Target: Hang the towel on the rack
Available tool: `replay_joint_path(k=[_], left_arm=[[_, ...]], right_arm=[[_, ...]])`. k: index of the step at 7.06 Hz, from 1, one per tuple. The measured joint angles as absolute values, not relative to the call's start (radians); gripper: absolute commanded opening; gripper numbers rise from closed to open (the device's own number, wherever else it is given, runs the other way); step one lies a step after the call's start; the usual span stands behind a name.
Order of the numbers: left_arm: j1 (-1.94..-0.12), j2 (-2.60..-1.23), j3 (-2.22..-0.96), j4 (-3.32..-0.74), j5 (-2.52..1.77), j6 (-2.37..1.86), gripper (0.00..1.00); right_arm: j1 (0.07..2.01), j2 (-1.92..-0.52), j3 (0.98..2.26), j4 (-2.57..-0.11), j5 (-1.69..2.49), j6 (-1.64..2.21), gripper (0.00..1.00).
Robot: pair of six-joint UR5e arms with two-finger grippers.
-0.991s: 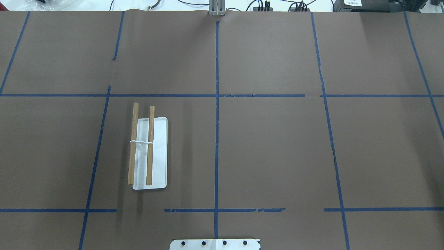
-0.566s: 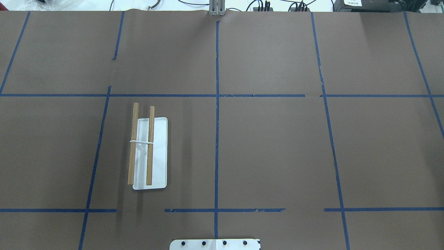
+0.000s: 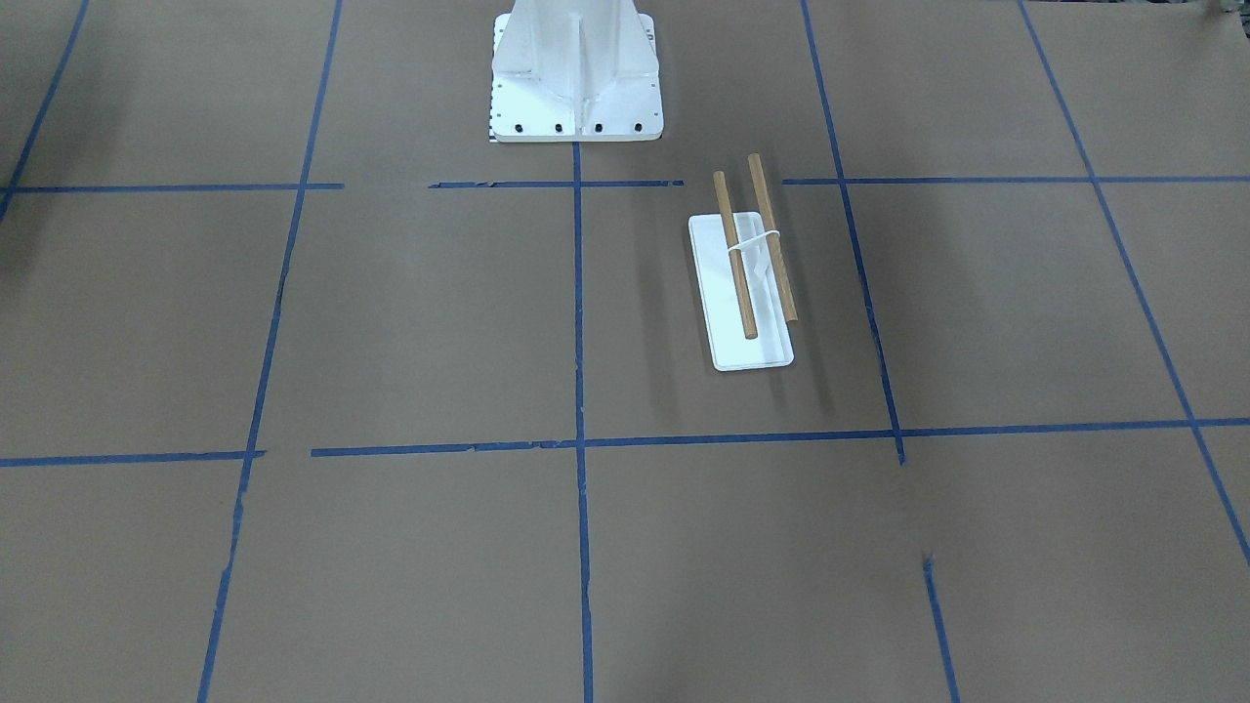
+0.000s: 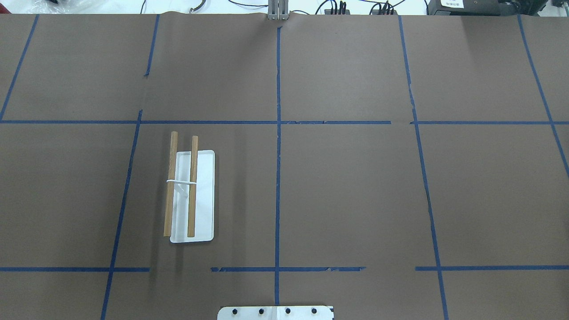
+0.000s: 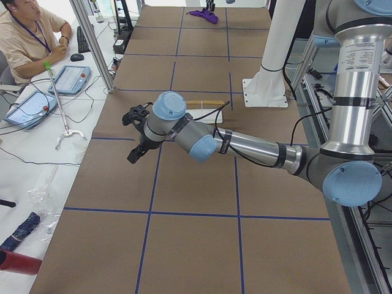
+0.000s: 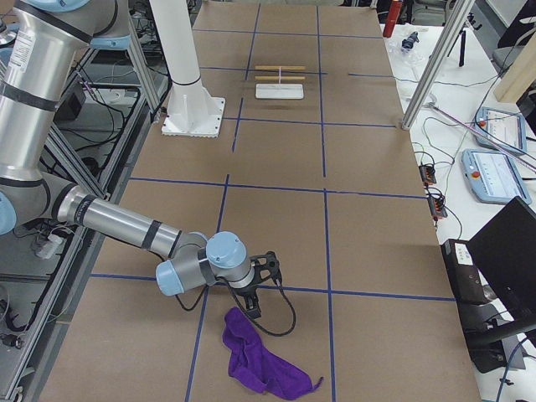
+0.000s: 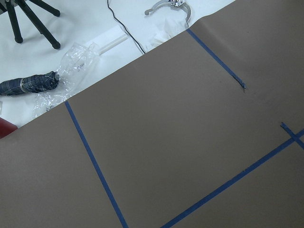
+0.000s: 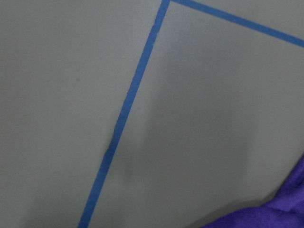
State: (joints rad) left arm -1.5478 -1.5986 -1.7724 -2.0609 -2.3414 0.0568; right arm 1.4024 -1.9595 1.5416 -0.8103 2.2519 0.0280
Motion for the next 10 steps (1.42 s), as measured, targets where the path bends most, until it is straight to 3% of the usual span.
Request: replay_joint_path(k=[3, 4, 6, 7, 10], left_arm=[[-1.548, -1.601, -1.775, -2.076, -2.345, 0.056, 1.00], [-1.548, -1.602, -1.776, -2.083, -2.346, 0.055, 1.00], [-1.548, -1.604, -1.775, -2.087, -2.347, 0.054, 1.00], [-1.548, -1.604, -1.775, -2.088, -2.347, 0.054, 1.00], [-1.548, -1.605, -1.774, -2.088, -2.347, 0.054, 1.00]], right_arm=[[1.307, -1.969, 1.422, -0.721, 2.200, 0.019, 0.89], [1.286, -1.969, 1.378, -0.677, 2.182, 0.012, 0.76], [1.269, -1.970, 1.348, -0.647, 2.170, -0.015, 0.15], [1.268, -1.969, 1.346, -0.643, 2.169, -0.026, 0.00], [1.269, -1.964, 1.356, -0.637, 2.163, -0.069, 0.00]])
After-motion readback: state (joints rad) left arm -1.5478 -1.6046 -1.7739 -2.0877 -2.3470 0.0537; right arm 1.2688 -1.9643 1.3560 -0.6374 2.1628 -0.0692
